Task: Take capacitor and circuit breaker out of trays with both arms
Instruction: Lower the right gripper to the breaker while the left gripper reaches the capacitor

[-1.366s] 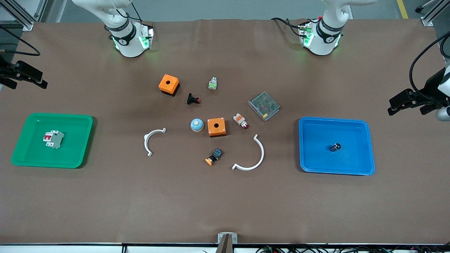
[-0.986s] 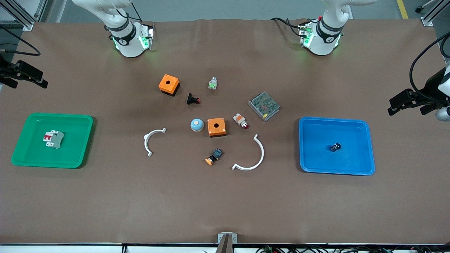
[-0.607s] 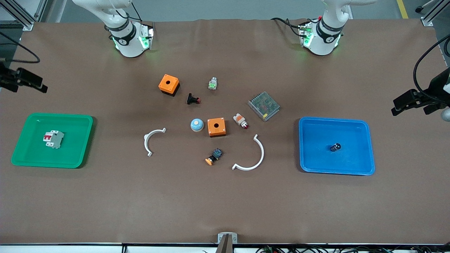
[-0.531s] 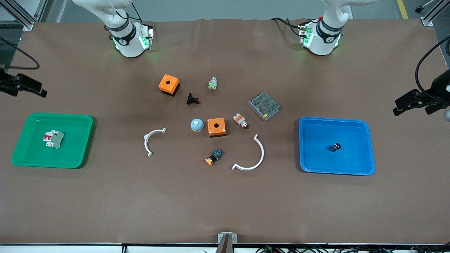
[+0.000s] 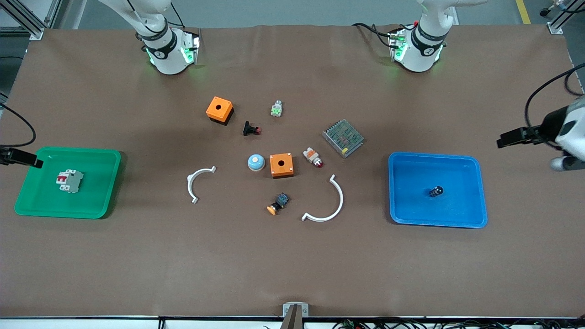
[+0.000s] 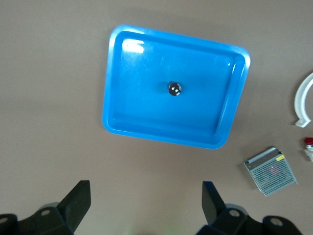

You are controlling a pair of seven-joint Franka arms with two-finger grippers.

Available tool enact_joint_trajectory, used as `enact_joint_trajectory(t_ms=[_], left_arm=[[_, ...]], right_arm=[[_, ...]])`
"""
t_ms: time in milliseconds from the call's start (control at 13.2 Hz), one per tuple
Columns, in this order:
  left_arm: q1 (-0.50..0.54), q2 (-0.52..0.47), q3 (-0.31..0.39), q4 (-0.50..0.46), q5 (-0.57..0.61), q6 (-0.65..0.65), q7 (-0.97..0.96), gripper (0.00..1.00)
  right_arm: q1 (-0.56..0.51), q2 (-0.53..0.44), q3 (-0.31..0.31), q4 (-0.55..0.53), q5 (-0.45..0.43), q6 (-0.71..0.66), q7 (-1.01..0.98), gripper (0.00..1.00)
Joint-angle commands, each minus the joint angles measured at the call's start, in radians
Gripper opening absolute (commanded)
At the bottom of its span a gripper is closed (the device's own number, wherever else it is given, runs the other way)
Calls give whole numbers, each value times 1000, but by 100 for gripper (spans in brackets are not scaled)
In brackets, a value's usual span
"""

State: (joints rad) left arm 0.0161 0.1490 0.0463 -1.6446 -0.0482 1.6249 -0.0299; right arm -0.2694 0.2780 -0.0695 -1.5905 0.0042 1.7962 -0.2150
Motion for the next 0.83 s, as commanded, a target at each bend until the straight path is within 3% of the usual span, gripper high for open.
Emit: enact_joint_trajectory(t_ms=[0,303,455,759], left_arm=[[-10,-19,-6,-180,-5,163,12,100],[-16,35,-42,-359,-4,419,10,100],[-33,113,-57,-359,17,486,-4,100],[-44,224,-57,-354,41,662,-7,100]], right_arm=[[-37,64,14,-25,-33,87,-29,100],[-120,121,16,-204,-33,389,-190,100],[-154,165,14,-256,-33,533,-248,100],[-177,216,16,-315,-32,664,-268,100]])
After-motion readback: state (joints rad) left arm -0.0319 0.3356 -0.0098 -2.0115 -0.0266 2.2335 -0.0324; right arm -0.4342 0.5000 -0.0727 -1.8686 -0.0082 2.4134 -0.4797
